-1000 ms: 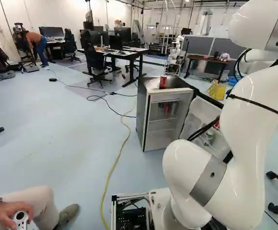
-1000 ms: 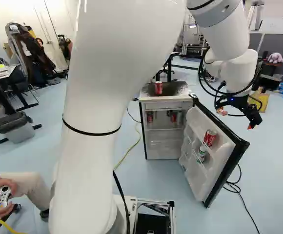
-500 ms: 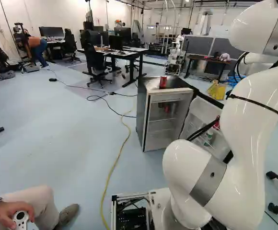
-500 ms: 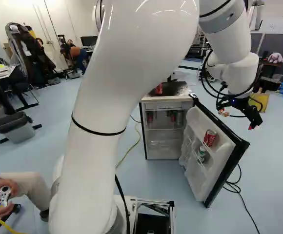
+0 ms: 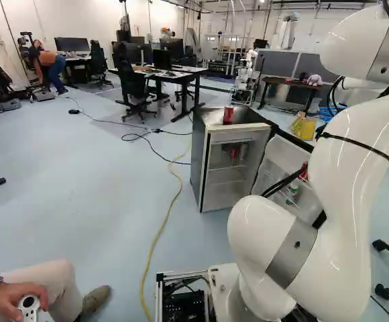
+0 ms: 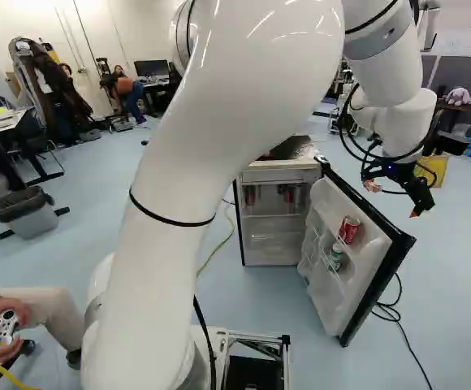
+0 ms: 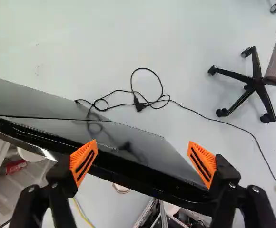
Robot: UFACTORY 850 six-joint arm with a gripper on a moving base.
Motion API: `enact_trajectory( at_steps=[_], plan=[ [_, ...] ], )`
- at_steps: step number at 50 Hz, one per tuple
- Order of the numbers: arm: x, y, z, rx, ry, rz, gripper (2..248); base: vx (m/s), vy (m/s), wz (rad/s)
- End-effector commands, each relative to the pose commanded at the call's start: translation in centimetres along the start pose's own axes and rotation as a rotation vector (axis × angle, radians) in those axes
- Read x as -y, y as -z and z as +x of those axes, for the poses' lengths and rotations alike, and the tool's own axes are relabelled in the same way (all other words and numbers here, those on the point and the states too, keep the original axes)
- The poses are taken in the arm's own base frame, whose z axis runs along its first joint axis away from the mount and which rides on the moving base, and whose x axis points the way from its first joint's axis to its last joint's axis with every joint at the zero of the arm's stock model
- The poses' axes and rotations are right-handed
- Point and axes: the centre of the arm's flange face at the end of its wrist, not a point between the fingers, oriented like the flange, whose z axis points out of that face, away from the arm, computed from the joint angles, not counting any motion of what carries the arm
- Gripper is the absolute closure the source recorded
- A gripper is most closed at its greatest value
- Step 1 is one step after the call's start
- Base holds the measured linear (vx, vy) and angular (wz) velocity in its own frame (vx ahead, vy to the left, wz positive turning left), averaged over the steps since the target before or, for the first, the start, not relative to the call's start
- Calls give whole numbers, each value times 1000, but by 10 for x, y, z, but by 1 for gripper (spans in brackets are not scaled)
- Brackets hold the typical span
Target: Grab a drink from the fridge
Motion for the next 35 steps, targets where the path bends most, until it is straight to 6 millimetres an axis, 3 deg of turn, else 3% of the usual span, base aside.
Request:
enact_trajectory(
  at_steps=[35],
  plan=[
    [-11,-12,17,75,-116,47,3,0,0,0]
  ],
)
